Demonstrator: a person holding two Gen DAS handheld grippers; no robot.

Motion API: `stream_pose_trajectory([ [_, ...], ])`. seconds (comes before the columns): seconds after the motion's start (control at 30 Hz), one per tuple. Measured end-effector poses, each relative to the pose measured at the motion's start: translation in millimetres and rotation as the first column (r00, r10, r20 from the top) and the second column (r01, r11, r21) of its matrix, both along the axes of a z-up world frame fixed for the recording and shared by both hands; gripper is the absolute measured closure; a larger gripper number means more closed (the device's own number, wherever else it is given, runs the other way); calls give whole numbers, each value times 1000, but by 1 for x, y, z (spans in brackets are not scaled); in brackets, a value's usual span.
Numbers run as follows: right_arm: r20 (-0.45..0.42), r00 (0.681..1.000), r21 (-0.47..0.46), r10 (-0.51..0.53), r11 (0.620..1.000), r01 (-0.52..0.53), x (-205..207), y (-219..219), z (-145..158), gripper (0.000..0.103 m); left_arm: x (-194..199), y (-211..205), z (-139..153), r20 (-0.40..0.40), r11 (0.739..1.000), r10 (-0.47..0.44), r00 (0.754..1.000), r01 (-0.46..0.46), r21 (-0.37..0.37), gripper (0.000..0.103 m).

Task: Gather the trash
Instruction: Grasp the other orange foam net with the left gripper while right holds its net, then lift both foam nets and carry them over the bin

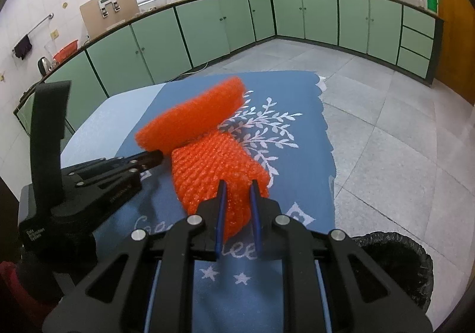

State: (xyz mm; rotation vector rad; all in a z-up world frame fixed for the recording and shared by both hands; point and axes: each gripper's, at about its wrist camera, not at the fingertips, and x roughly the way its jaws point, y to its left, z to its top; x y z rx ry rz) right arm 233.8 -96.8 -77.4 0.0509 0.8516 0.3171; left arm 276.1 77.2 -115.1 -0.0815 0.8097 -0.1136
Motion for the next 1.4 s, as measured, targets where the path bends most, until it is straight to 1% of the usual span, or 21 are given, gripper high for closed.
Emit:
stream_pose_trajectory([
  [0.13, 6, 1000, 1, -2, 1000, 2, -4, 0, 4, 89, -8, 13, 5, 6, 999, 46, 999, -45, -16, 99],
  [0.27, 17, 1000, 6, -12, 1000, 12, -8, -2, 9, 89, -20, 23, 8, -13, 997, 72, 997, -73, -39, 99],
  [0.33, 23, 1000, 11, -16, 1000, 15, -9, -2, 12, 89, -28, 26, 9, -19, 996, 82, 996, -82, -33, 99],
  [0.47, 41, 999, 14, -14, 1000, 13, -14, -2, 19, 89, -45, 27, 14, -20, 996, 86, 996, -86, -33, 99],
  [0.57, 56, 998, 15, -12, 1000, 11, -18, -2, 25, 89, -55, 25, 18, -5, 996, 85, 996, -85, -18, 99],
  [0.73, 78, 997, 16, -11, 1000, 9, -26, -1, 36, 89, -69, 21, 28, 7, 996, 83, 997, -83, -31, 99],
  [1.1, 148, 989, 26, -24, 999, 21, -57, -19, 65, 89, -96, 8, 52, 52, 997, 57, 997, -55, -46, 99],
  [1.27, 176, 983, 26, -50, 999, 47, -76, -39, 76, 90, -109, -8, 62, 69, 998, 24, 997, -20, -55, 99],
  [1.4, 186, 979, 36, -86, 996, 80, -86, -57, 83, 90, -114, -26, 68, 73, 997, -20, 997, 25, -67, 99],
])
